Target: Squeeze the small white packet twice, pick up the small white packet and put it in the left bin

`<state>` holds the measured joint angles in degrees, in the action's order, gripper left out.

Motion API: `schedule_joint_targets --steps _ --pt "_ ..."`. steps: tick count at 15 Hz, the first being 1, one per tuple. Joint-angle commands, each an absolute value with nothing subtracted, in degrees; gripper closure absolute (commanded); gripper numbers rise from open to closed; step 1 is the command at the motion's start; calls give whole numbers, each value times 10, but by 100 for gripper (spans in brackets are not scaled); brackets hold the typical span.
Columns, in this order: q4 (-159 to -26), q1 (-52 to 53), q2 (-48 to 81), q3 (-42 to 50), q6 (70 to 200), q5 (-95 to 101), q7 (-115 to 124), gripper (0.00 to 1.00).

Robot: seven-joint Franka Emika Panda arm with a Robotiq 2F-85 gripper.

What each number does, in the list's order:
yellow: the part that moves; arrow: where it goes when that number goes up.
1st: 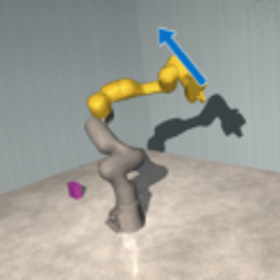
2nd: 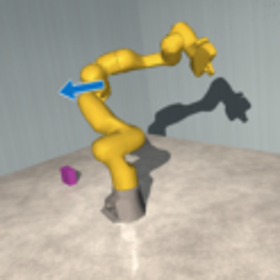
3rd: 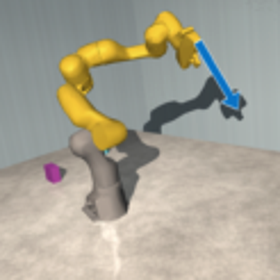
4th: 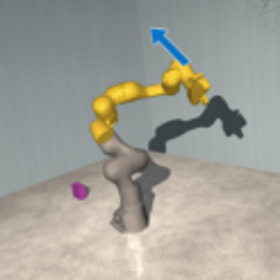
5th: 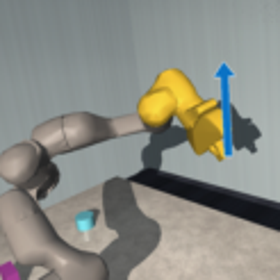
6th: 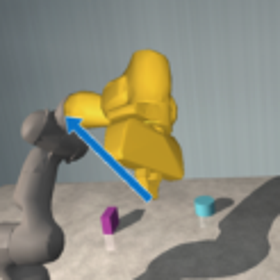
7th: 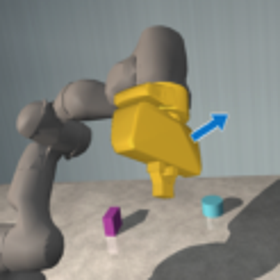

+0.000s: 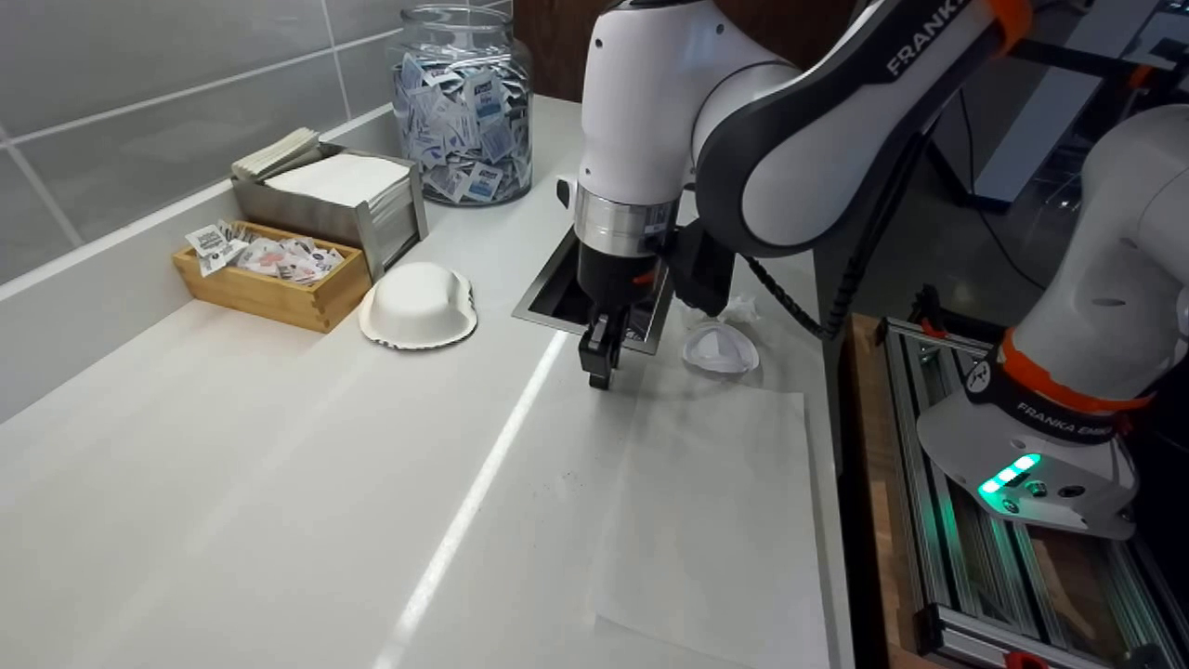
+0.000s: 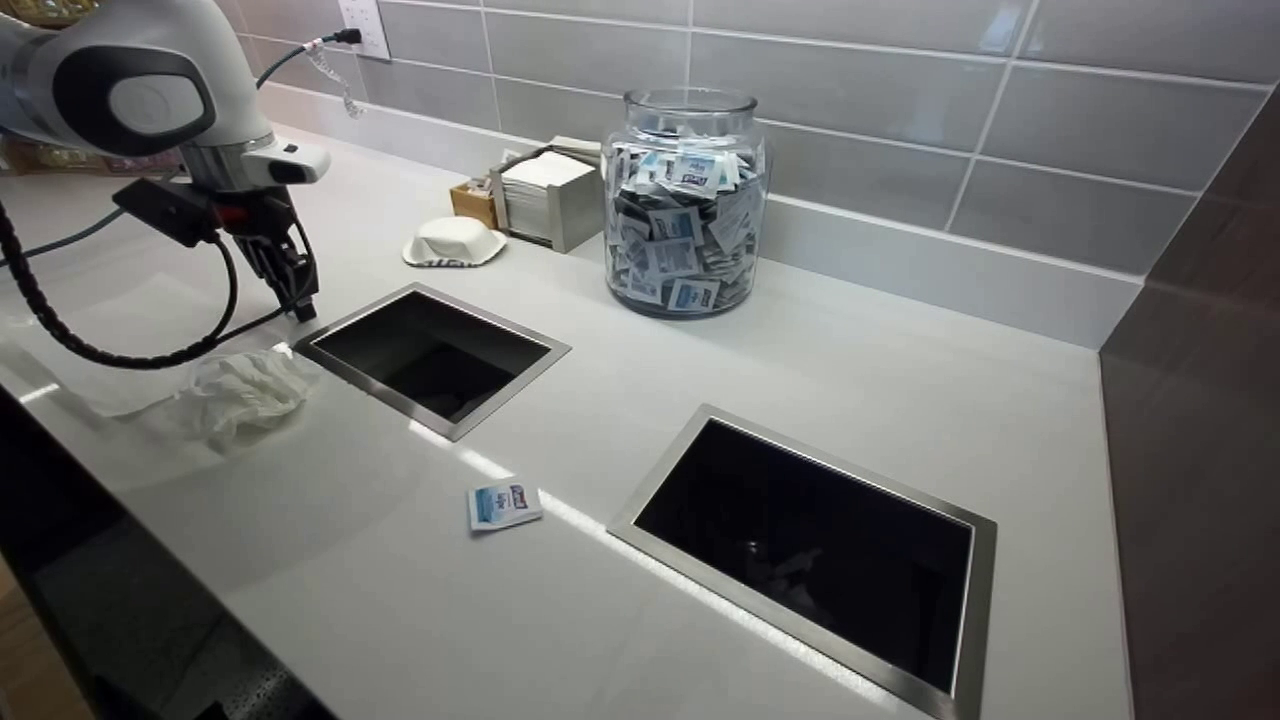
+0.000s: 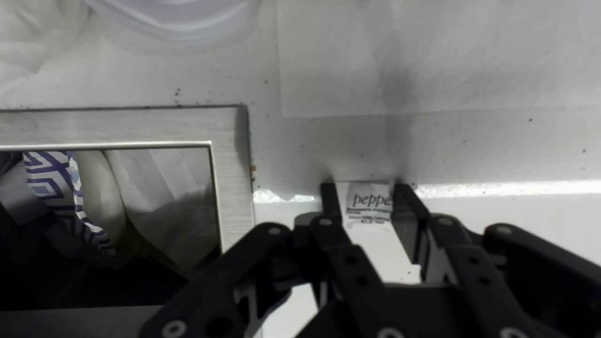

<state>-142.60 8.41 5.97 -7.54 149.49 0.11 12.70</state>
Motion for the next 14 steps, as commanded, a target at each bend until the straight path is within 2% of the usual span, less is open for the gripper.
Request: schedule_joint_targets --steps 1,7,9,14 --pt "-1431 87 64 -73 1502 7 126 68" --pt "-1430 87 64 -73 1502 6 125 72" --pt "-1430 86 64 -73 1501 6 125 77" --pt "-1429 86 64 -72 1501 7 125 79"
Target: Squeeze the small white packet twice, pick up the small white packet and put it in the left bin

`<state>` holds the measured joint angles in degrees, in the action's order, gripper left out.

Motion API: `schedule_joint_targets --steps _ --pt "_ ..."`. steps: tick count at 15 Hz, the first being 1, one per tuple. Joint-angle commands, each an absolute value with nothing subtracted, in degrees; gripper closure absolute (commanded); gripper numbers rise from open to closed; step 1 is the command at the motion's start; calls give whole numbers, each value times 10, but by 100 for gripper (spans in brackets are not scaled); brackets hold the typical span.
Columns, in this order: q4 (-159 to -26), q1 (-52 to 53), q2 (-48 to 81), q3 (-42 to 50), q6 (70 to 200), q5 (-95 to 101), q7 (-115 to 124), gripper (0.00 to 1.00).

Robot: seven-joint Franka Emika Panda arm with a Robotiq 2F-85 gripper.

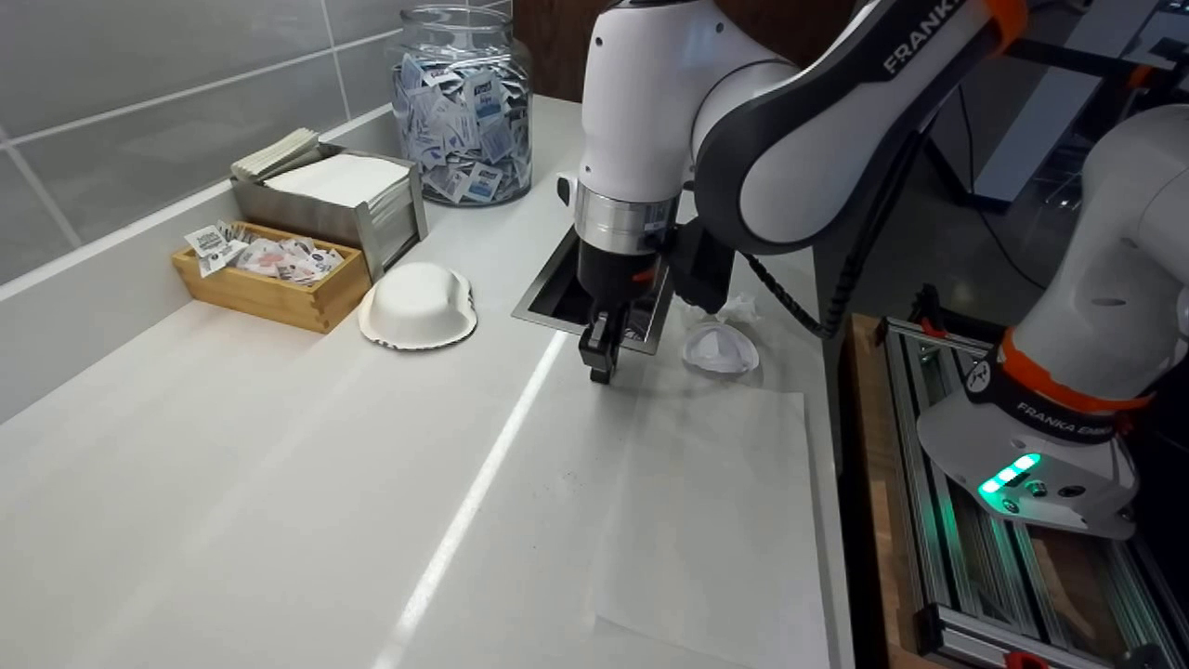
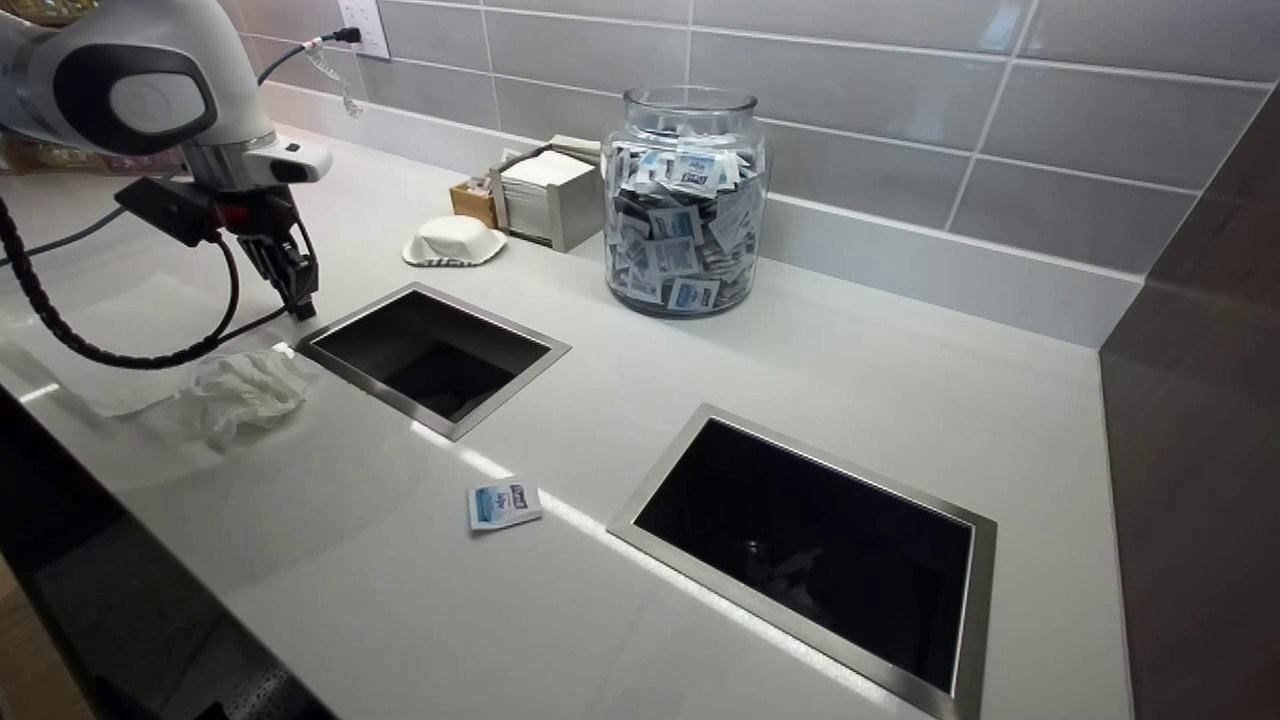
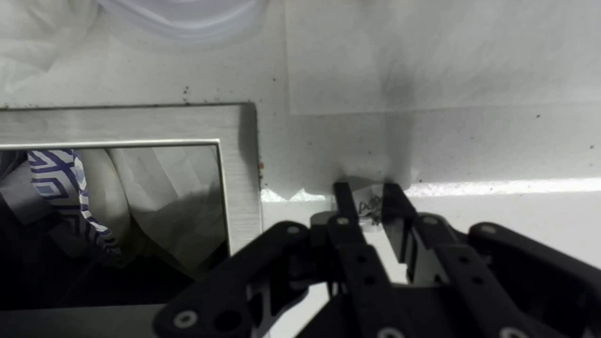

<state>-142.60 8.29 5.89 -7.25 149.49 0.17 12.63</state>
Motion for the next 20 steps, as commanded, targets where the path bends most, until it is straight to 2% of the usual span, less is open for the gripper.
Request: schedule_joint_targets --steps 1,3,4,6,12,13,14,20 --pt "-1429 86 63 -72 1501 7 126 81" --pt "-1429 86 64 -72 1501 8 125 82" --pt "-1429 87 64 -72 1500 8 126 93" --pt "-1429 88 64 -72 1501 10 127 100" --pt "-1432 91 53 -71 1497 23 136 99" --pt "-1433 91 49 -71 1496 26 138 71" --pt "-1434 91 46 -71 1495 29 139 70" --pt "-1435 91 35 -72 1494 37 141 26"
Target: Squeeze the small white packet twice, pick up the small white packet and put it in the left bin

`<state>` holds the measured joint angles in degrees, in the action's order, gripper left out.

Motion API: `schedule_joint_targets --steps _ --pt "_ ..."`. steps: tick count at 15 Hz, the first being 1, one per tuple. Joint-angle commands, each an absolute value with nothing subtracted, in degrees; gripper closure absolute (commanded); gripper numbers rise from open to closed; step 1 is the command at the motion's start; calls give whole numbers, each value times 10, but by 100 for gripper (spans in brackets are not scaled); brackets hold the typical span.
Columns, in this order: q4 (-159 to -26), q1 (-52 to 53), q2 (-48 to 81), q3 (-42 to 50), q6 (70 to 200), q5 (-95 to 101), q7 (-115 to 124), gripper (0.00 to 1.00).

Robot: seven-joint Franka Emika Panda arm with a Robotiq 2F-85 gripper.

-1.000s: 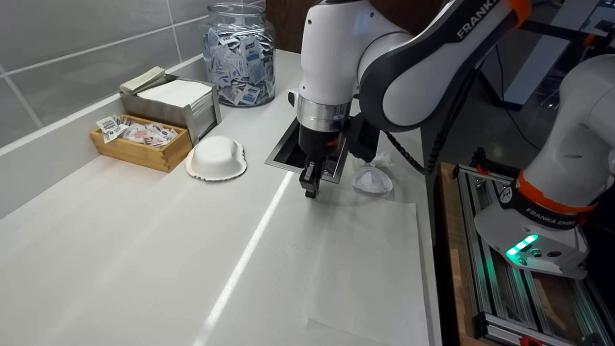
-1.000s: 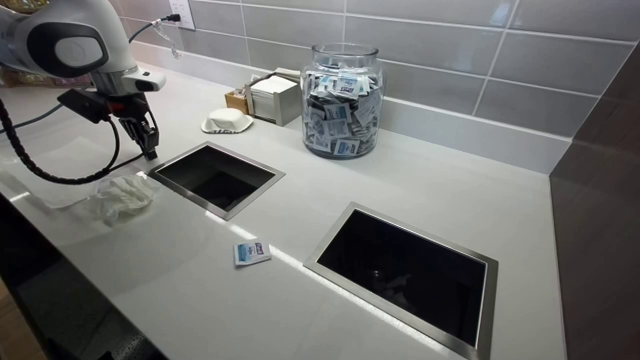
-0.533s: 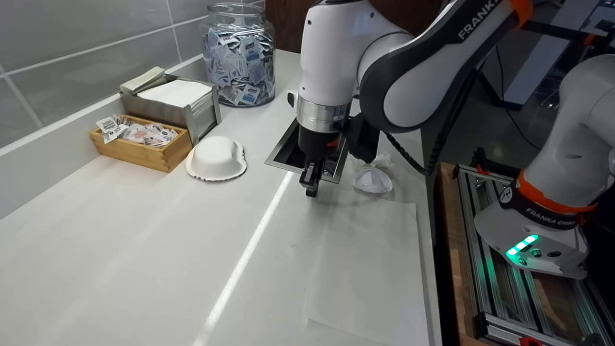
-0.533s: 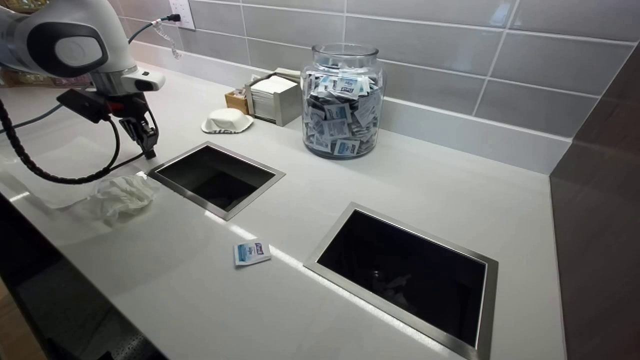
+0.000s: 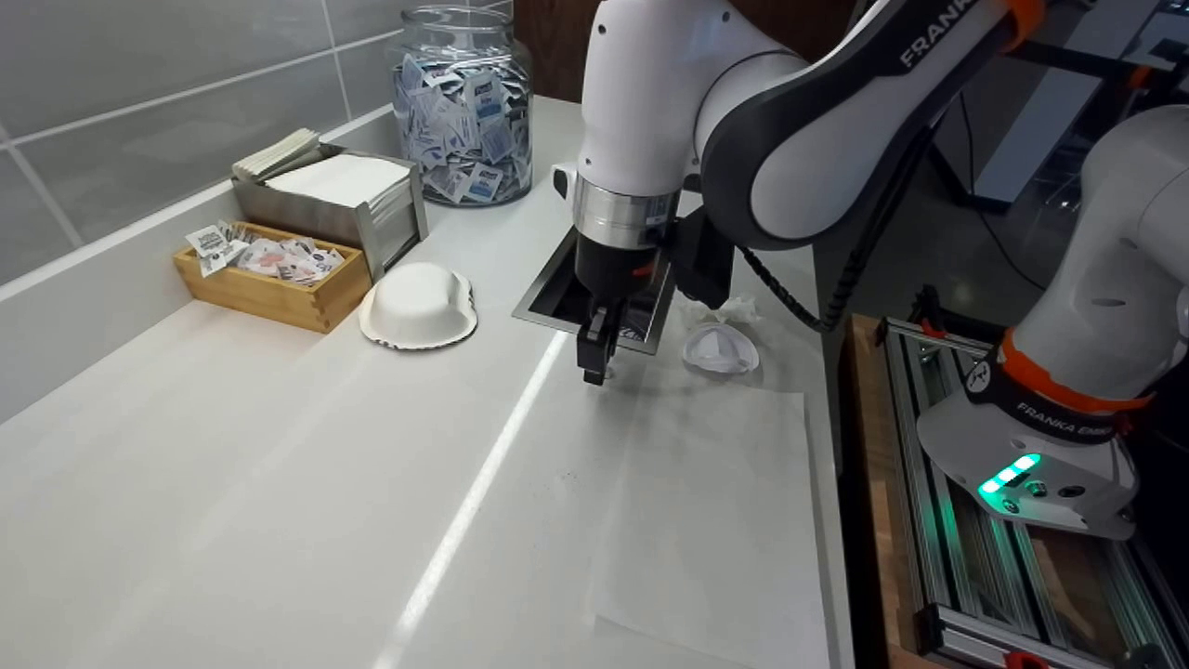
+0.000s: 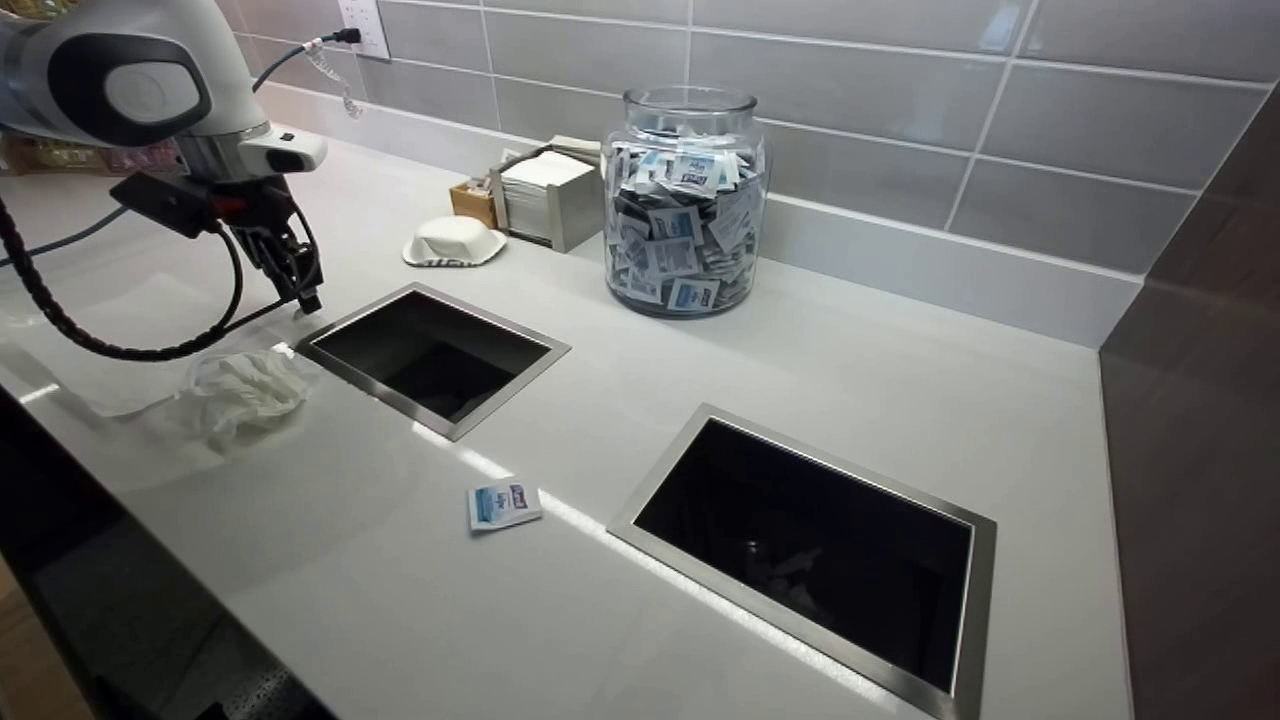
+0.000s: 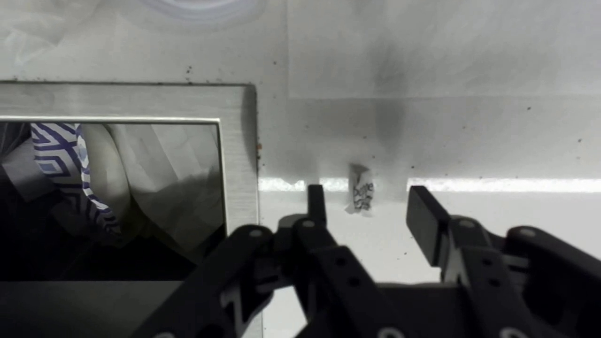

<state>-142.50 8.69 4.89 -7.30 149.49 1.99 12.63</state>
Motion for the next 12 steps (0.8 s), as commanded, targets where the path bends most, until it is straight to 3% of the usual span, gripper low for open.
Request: schedule_joint_targets --steps 1,4,6,7,8,9,12 --pt "-1435 91 36 -72 1495 36 139 17" --pt "-1434 89 43 -72 1499 30 134 0" --pt "-1433 89 48 -72 1500 27 130 0" --pt "-1432 89 50 -72 1500 27 130 8" --pt "-1431 89 51 -72 1500 27 130 25" --pt "-1431 89 52 -72 1500 27 130 27" --pt "-1431 89 53 -72 1500 27 129 52"
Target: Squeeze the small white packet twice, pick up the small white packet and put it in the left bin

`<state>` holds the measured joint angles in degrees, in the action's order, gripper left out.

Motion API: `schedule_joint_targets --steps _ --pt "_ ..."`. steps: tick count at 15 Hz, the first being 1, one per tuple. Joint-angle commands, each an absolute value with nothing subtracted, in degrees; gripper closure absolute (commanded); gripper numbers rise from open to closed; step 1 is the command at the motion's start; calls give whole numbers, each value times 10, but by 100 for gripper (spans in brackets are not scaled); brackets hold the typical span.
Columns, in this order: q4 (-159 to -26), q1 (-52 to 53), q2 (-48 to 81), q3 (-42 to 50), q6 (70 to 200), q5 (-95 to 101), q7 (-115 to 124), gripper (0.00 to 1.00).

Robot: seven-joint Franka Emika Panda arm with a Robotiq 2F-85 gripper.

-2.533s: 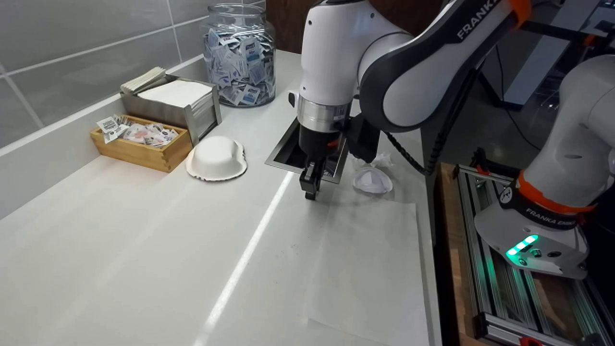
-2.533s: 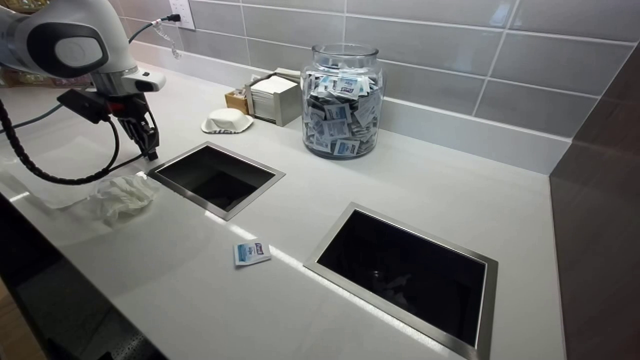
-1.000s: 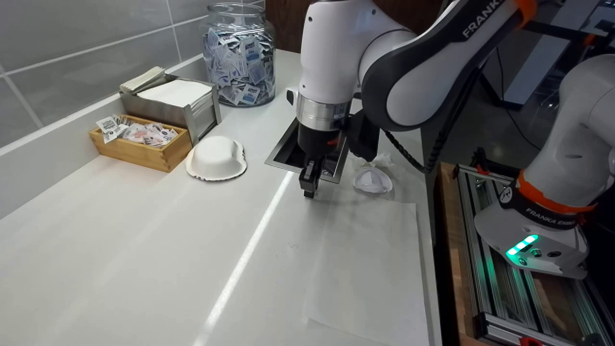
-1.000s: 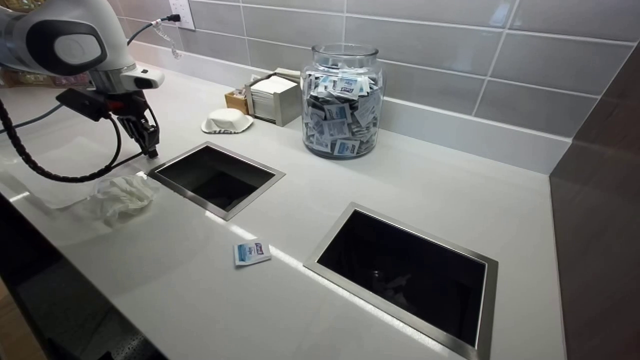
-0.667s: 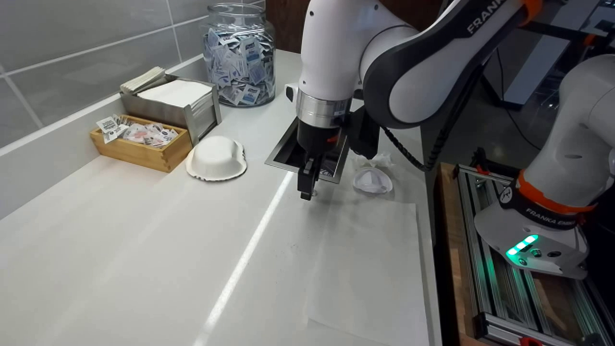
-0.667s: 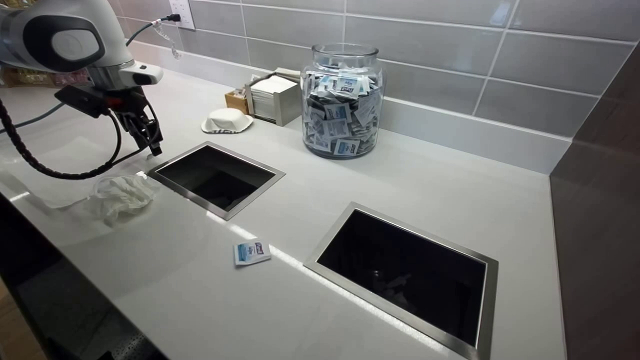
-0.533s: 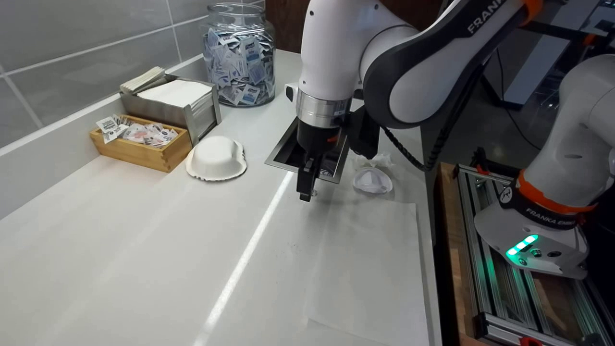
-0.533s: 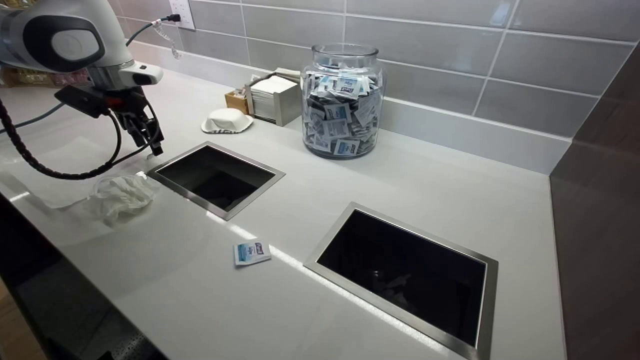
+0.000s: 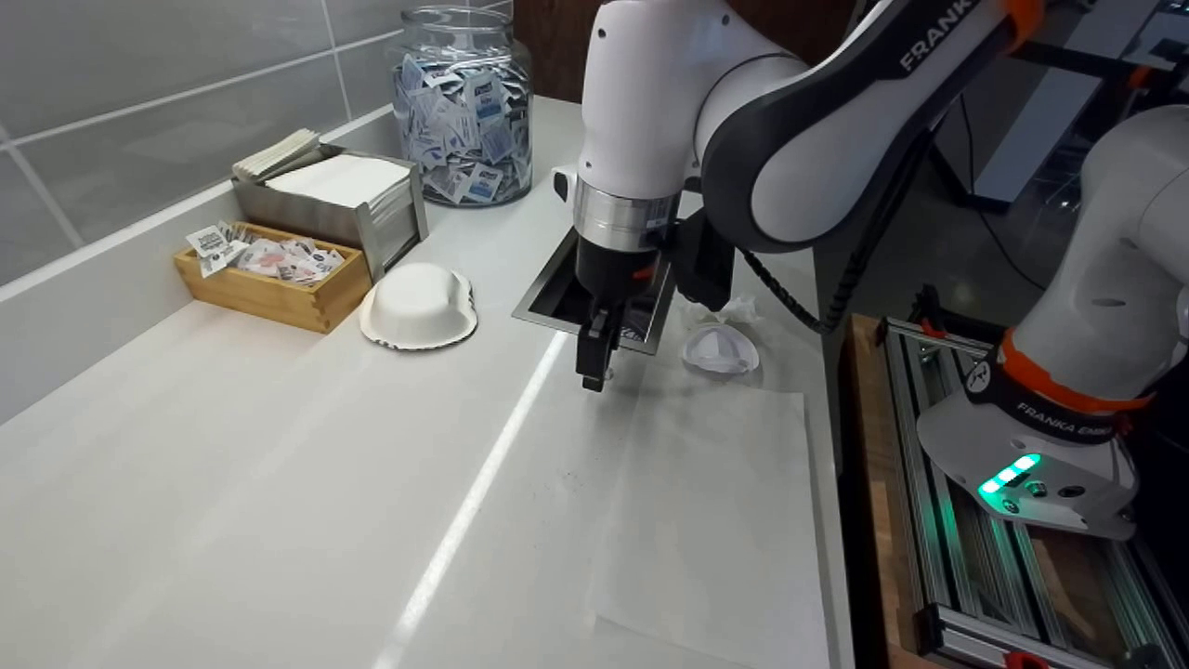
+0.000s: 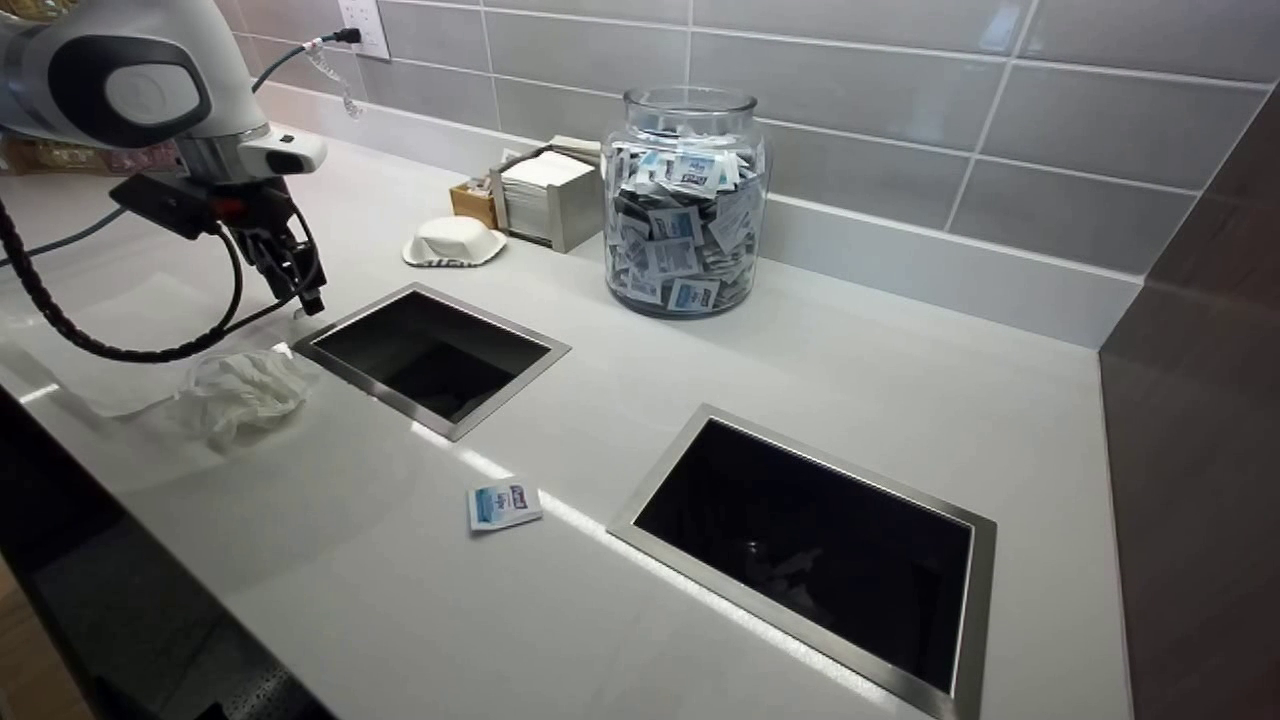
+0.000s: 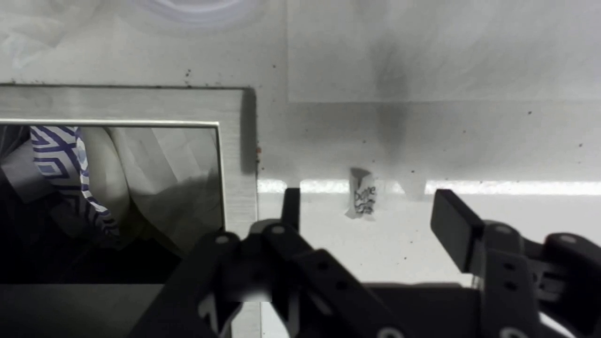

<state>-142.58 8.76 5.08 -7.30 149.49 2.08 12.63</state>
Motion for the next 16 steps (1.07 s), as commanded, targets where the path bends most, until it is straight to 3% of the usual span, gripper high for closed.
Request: schedule_joint_targets --steps 1,6,7,13,14,15,16 --pt "-1431 89 53 -72 1500 27 129 58" --pt "-1430 89 55 -72 1499 27 130 96" --pt "-1430 89 56 -72 1499 27 129 100" --pt "-1430 89 55 -72 1498 27 129 99" --pt "-1430 89 55 -71 1498 27 130 71" --pt "-1430 89 55 -72 1498 26 129 71" --pt "-1430 89 55 -71 1498 27 130 64"
